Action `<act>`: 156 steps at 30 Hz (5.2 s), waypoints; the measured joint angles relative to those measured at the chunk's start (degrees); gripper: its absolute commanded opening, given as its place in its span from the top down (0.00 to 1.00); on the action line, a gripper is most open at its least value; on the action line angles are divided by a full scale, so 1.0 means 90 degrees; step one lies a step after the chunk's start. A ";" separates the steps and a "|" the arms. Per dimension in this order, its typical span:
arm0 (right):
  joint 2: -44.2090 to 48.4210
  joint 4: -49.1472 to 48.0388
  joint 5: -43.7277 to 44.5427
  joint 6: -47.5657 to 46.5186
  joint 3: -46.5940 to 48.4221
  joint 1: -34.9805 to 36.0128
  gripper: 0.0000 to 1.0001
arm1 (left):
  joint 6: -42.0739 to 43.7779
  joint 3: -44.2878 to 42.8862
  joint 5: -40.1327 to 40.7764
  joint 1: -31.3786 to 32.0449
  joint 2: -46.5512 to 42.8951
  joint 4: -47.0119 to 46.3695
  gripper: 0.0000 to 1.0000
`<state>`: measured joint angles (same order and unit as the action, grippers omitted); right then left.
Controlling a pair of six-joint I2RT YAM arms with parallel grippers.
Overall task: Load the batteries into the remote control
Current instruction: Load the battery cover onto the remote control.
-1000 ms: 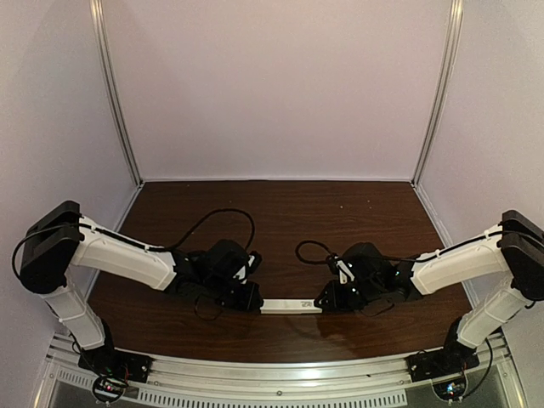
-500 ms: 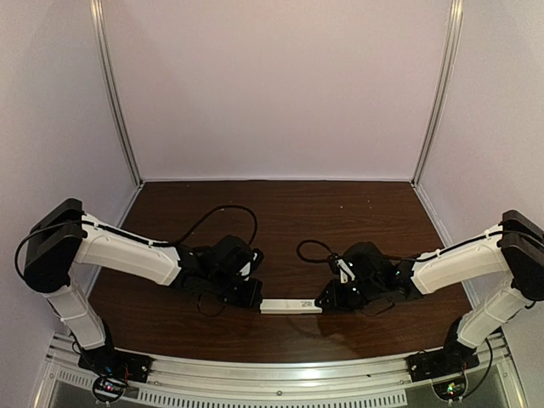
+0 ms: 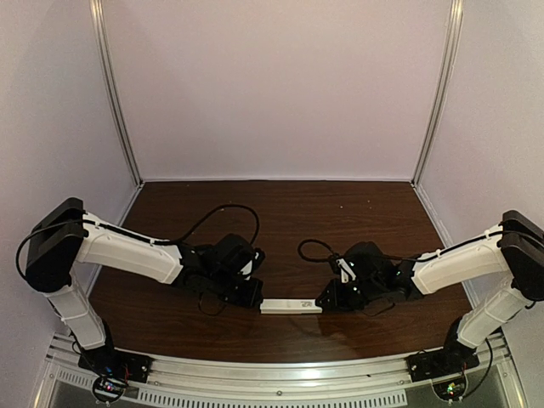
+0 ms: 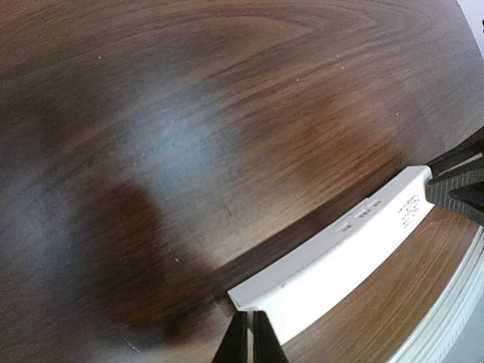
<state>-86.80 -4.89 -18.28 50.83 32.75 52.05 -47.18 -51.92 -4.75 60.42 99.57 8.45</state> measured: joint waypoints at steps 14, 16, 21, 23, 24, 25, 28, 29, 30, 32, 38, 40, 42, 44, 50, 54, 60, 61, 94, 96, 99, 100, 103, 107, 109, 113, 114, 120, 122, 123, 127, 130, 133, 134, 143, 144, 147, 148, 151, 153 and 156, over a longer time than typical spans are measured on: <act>0.0007 -0.0104 -0.0066 0.0068 -0.0058 -0.0036 0.80 | 0.0017 0.0002 -0.0036 0.0000 0.0015 -0.0036 0.97; 0.0000 -0.0112 -0.0070 0.0068 -0.0058 -0.0036 0.79 | 0.0015 0.0002 -0.0036 0.0000 0.0015 -0.0039 0.96; -0.0007 -0.0143 -0.0080 0.0068 -0.0063 -0.0036 0.77 | 0.0007 0.0007 -0.0034 0.0000 0.0027 -0.0073 0.96; -0.0007 -0.0165 -0.0078 0.0066 -0.0075 -0.0036 0.76 | -0.0002 0.0010 -0.0029 0.0000 0.0036 -0.0107 0.95; -0.0010 -0.0170 -0.0078 0.0066 -0.0075 -0.0034 0.75 | -0.0015 0.0010 -0.0022 0.0000 0.0044 -0.0126 0.95; -0.0015 -0.0175 -0.0078 0.0066 -0.0078 -0.0034 0.75 | -0.0022 0.0010 -0.0019 0.0000 0.0049 -0.0143 0.95; -0.0017 -0.0197 -0.0078 0.0068 -0.0087 -0.0034 0.75 | -0.0032 0.0010 -0.0015 0.0000 0.0056 -0.0170 0.95; -0.0017 -0.0199 -0.0078 0.0068 -0.0090 -0.0034 0.75 | -0.0032 0.0010 -0.0015 0.0000 0.0058 -0.0175 0.95; -0.0017 -0.0199 -0.0078 0.0068 -0.0092 -0.0034 0.75 | -0.0032 0.0010 -0.0015 0.0000 0.0061 -0.0180 0.96; -0.0017 -0.0209 -0.0078 0.0068 -0.0100 -0.0034 0.74 | -0.0029 0.0010 -0.0015 0.0000 0.0063 -0.0189 0.96; -0.0017 -0.0260 -0.0083 0.0075 -0.0124 -0.0036 0.73 | -0.0032 0.0010 -0.0012 0.0000 0.0073 -0.0216 0.94; -0.0017 -0.0279 -0.0083 0.0095 -0.0134 -0.0034 0.72 | -0.0034 0.0015 -0.0012 0.0000 0.0073 -0.0238 0.93; -0.0022 -0.0299 -0.0083 0.0117 -0.0141 -0.0034 0.70 | -0.0039 0.0029 -0.0012 0.0000 0.0073 -0.0279 0.91; -0.0034 -0.0323 -0.0085 0.0155 -0.0148 -0.0032 0.70 | -0.0058 0.0061 -0.0015 0.0000 0.0073 -0.0355 0.91; -0.0041 -0.0384 -0.0085 0.0238 -0.0187 -0.0022 0.73 | -0.0177 0.0197 0.0049 0.0000 0.0112 -0.0709 0.91; -0.0039 -0.0427 -0.0073 0.0270 -0.0214 -0.0022 0.73 | -0.0253 0.0328 0.0058 0.0000 0.0075 -0.0925 0.91; -0.0039 -0.0442 -0.0056 0.0347 -0.0223 -0.0022 0.75 | -0.0367 0.0386 0.0095 0.0000 0.0049 -0.1003 0.86; -0.0036 -0.0442 -0.0051 0.0355 -0.0223 -0.0019 0.75 | -0.0379 0.0393 0.0102 0.0002 0.0046 -0.1013 0.85; -0.0226 -0.0906 -0.0257 0.0063 -0.0223 0.0381 0.59 | -0.0607 0.0957 0.0000 0.0345 -0.0665 -0.0799 0.37; -0.0226 -0.0903 -0.0284 0.0058 -0.0223 0.0389 0.59 | -0.0656 0.1010 0.0007 0.0301 -0.0731 -0.0755 0.39; -0.0226 -0.0894 -0.0304 0.0053 -0.0223 0.0389 0.60 | -0.0704 0.1083 0.0012 0.0260 -0.0814 -0.0685 0.44; -0.0226 -0.0889 -0.0304 0.0053 -0.0223 0.0389 0.60 | -0.0719 0.1120 0.0015 0.0253 -0.0848 -0.0687 0.46; -0.0228 -0.0886 -0.0306 0.0056 -0.0223 0.0389 0.61 | -0.0746 0.1258 0.0053 0.0250 -0.0976 -0.0680 0.54; -0.0243 -0.0896 -0.0323 0.0066 -0.0223 0.0389 0.63 | -0.0780 0.1350 0.0080 0.0250 -0.1076 -0.0658 0.63; -0.0250 -0.0906 -0.0350 0.0068 -0.0223 0.0389 0.63 | -0.0772 0.1350 0.0075 0.0250 -0.1078 -0.0670 0.67; -0.0255 -0.0911 -0.0389 0.0066 -0.0223 0.0389 0.64 | -0.0765 0.1350 0.0063 0.0250 -0.1076 -0.0695 0.76; -0.0257 -0.0913 -0.0396 0.0066 -0.0223 0.0389 0.64 | -0.0748 0.1350 0.0053 0.0250 -0.1073 -0.0699 0.77; -0.0262 -0.0920 -0.0427 0.0068 -0.0223 0.0389 0.65 | -0.0746 0.1341 -0.0039 0.0250 -0.1010 -0.0794 0.87; -0.0262 -0.0918 -0.0444 0.0068 -0.0223 0.0389 0.66 | -0.0760 0.1338 -0.0051 0.0250 -0.0998 -0.0794 0.90; -0.0262 -0.0913 -0.0449 0.0070 -0.0223 0.0386 0.67 | -0.0775 0.1336 -0.0051 0.0248 -0.0998 -0.0794 0.91; -0.0255 -0.0899 -0.0459 0.0102 -0.0223 0.0381 0.69 | -0.0821 0.1287 -0.0080 0.0206 -0.0959 -0.0784 0.92; -0.0231 -0.0865 -0.0457 0.0119 -0.0223 0.0367 0.70 | -0.0828 0.1231 -0.0085 0.0170 -0.0901 -0.0780 0.83; -0.0226 -0.0877 -0.0447 0.0121 -0.0223 0.0357 0.70 | -0.0835 0.1183 -0.0073 0.0168 -0.0831 -0.0782 0.76; -0.0226 -0.0879 -0.0447 0.0121 -0.0223 0.0357 0.71 | -0.0831 0.1161 -0.0066 0.0172 -0.0809 -0.0765 0.73; -0.0282 -0.1008 -0.0457 0.0119 -0.0223 0.0369 0.71 | -0.0765 0.0913 0.0325 0.0221 -0.0772 -0.0255 0.67; -0.0291 -0.1022 -0.0459 0.0121 -0.0223 0.0374 0.70 | -0.0748 0.0908 0.0379 0.0226 -0.0784 -0.0216 0.65; -0.0311 -0.1059 -0.0461 0.0124 -0.0223 0.0381 0.68 | -0.0702 0.0906 0.0510 0.0228 -0.0838 -0.0078 0.60; -0.0323 -0.1071 -0.0464 0.0131 -0.0223 0.0384 0.68 | -0.0692 0.0906 0.0551 0.0226 -0.0860 -0.0034 0.60; -0.0350 -0.1095 -0.0474 0.0138 -0.0223 0.0386 0.67 | -0.0651 0.0906 0.0670 0.0228 -0.0940 0.0083 0.60; -0.0357 -0.1105 -0.0478 0.0143 -0.0223 0.0386 0.67 | -0.0624 0.0906 0.0709 0.0226 -0.0991 0.0129 0.62; -0.0362 -0.1105 -0.0488 0.0155 -0.0223 0.0386 0.68 | -0.0583 0.0903 0.0772 0.0226 -0.1078 0.0185 0.68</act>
<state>-90.06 -14.83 -22.68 52.23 30.74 55.53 -52.42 -43.79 2.20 62.46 89.86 10.11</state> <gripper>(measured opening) 0.332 0.364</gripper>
